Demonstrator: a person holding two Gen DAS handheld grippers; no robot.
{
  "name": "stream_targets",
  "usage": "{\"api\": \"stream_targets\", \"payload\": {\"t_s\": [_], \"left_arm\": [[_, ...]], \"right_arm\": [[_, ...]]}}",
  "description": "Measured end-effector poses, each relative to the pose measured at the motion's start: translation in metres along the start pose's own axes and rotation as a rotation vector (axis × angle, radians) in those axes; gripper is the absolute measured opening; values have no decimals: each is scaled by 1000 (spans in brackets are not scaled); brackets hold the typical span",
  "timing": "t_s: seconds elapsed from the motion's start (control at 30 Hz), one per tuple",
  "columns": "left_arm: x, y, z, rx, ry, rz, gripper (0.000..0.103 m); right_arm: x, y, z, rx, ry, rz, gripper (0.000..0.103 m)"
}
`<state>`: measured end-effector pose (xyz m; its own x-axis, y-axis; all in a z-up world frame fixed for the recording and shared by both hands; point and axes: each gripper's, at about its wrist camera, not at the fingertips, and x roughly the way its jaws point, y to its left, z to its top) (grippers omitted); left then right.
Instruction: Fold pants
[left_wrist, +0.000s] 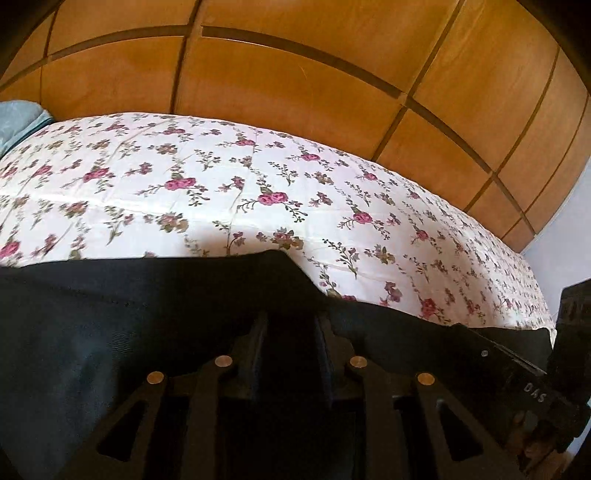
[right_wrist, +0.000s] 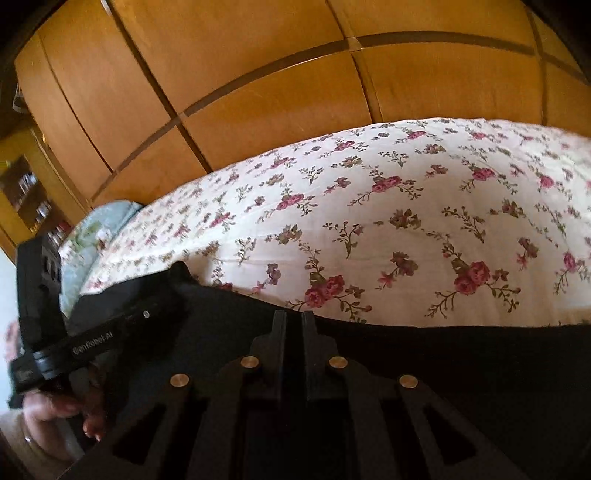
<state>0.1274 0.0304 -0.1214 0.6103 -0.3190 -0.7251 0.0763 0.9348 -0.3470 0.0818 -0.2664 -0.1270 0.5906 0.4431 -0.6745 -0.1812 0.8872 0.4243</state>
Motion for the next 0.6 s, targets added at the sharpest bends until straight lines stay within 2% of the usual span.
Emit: {"api": "stream_targets", "payload": {"t_s": [0.13, 0.2, 0.33, 0.47, 0.6], "left_arm": [[-22, -12, -16, 7, -25, -48, 29], [-31, -26, -29, 50, -29, -84, 29], [-38, -52, -52, 140, -31, -97, 29], [-31, -63, -73, 176, 16, -103, 29], [-32, -66, -82, 210, -6, -81, 29]], "right_arm": [[-37, 0, -9, 8, -57, -27, 39], [-58, -3, -19, 5, -78, -59, 39], [-99, -26, -40, 39, -107, -159, 39], [-152, -79, -62, 183, -163, -272, 39], [-193, -127, -82, 321, -199, -357, 39]]}}
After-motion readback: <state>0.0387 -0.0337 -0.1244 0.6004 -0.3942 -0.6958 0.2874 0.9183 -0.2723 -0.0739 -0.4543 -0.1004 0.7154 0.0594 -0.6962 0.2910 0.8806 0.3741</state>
